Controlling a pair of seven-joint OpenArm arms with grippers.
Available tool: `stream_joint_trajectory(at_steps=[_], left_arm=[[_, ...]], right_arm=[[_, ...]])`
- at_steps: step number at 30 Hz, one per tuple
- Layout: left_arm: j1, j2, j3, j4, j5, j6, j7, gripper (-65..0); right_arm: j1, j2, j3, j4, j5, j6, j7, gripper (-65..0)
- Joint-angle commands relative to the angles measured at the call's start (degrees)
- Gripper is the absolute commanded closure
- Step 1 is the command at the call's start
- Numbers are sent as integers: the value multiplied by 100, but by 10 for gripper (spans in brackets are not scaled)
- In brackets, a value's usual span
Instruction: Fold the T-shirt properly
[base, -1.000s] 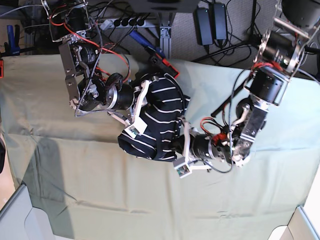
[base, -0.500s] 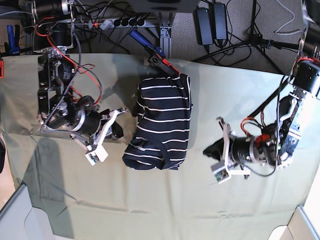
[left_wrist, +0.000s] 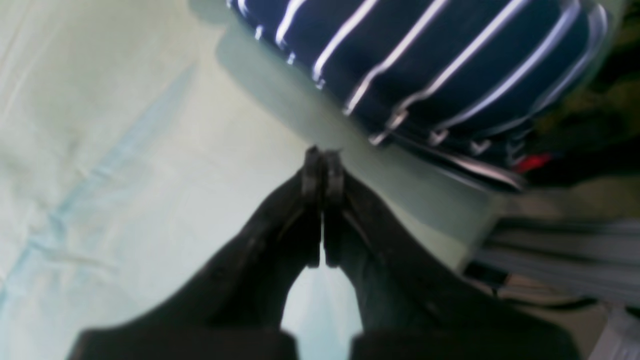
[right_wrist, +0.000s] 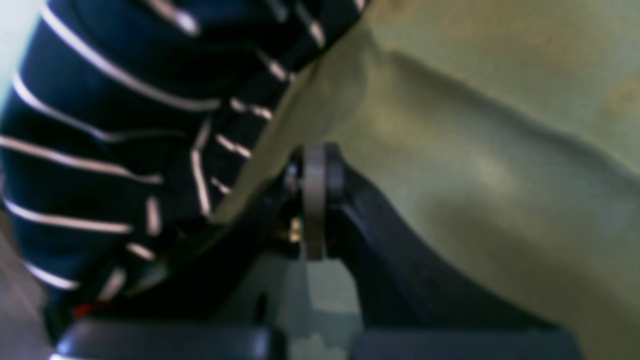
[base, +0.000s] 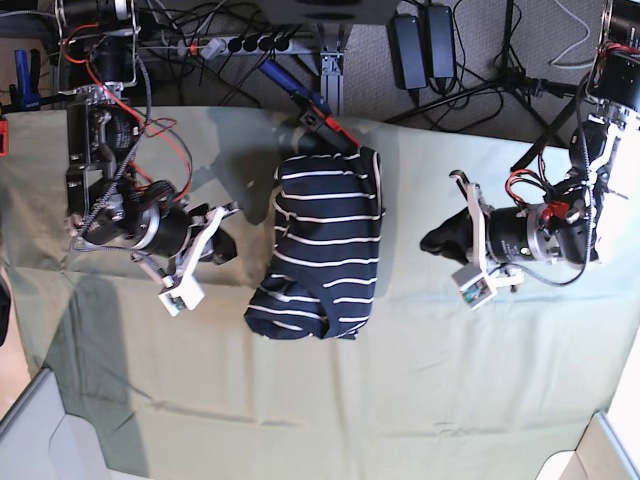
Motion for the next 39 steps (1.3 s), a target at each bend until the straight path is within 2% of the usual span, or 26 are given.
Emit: stream_joint_trajectory(at_steps=[1, 6, 9, 12, 20, 27, 33, 37, 39], left_arm=[[24, -57, -175, 275, -188, -67, -90, 0], [577, -59, -658, 968, -249, -67, 85, 0], [1005, -57, -968, 1032, -275, -67, 90, 0], [1401, -57, -1340, 1038, -291, -67, 83, 0], [2726, -57, -2629, 1056, -595, -67, 332, 0], [4295, -55, -3674, 1056, -660, -67, 358, 0], [5515, -7, -3786, 732, -304, -67, 275, 0], [5783, 9, -3685, -164, 52, -67, -11, 0], [5683, 9, -3539, -774, 334, 223, -127, 0]], right_arm=[[109, 48, 155, 107, 216, 417, 107, 0], [74, 70, 745, 107, 496, 417, -258, 0], [-205, 299, 1095, 109, 905, 420, -258, 0], [-570, 490, 1493, 195, 1014, 422, -345, 0], [-2140, 807, 2597, 1095, 1255, 422, -428, 0], [-3593, 802, 3158, 1414, 1362, 422, -514, 0], [-4826, 708, 3169, 1355, 1290, 420, -511, 0], [-5431, 614, 3167, 844, 1038, 415, -444, 0], [-5512, 566, 3167, 345, 839, 391, -439, 0]])
